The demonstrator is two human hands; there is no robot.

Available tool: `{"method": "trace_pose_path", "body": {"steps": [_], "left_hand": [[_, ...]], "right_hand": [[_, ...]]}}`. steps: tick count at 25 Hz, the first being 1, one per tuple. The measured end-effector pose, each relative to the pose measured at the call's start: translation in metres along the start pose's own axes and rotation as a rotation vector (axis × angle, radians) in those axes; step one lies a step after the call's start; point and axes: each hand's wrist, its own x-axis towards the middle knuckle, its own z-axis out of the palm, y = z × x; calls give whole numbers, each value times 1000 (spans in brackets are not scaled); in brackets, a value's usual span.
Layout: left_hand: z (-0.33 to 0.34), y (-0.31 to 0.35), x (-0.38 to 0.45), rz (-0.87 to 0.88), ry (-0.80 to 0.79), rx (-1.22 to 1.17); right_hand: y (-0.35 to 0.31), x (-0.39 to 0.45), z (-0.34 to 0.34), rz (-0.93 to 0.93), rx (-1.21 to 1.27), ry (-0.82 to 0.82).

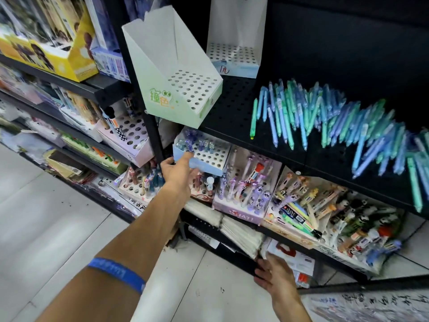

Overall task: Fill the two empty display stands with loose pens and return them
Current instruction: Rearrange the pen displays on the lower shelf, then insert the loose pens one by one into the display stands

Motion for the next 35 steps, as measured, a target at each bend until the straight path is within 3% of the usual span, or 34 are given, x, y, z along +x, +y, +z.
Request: {"method": "trace_pose_path", "body": {"steps": [4, 13, 17, 25, 28, 31, 35], "left_hand": [[1, -10, 11, 23, 92, 119], [-6, -14, -7, 78, 71, 297], [-11, -9, -53, 283, 75, 338], [8, 40, -148, 690, -198, 386], [21, 55, -168, 828, -184, 480], [24, 71, -163, 1034, -56, 695], [26, 92, -127, 1230, -15, 1282]], "right_hand": [[-6, -11, -17, -29, -27, -20], [-24, -23, -17, -160, -70, -90], [-50, -48, -4, -366, -124, -168], [-151, -143, 6, -909, -336, -282], [-183, -163, -1, -1014, -398, -316], [-208, -172, 2, -1091, -497, -342], [-228, -170, 17, -1140, -616, -315]]}}
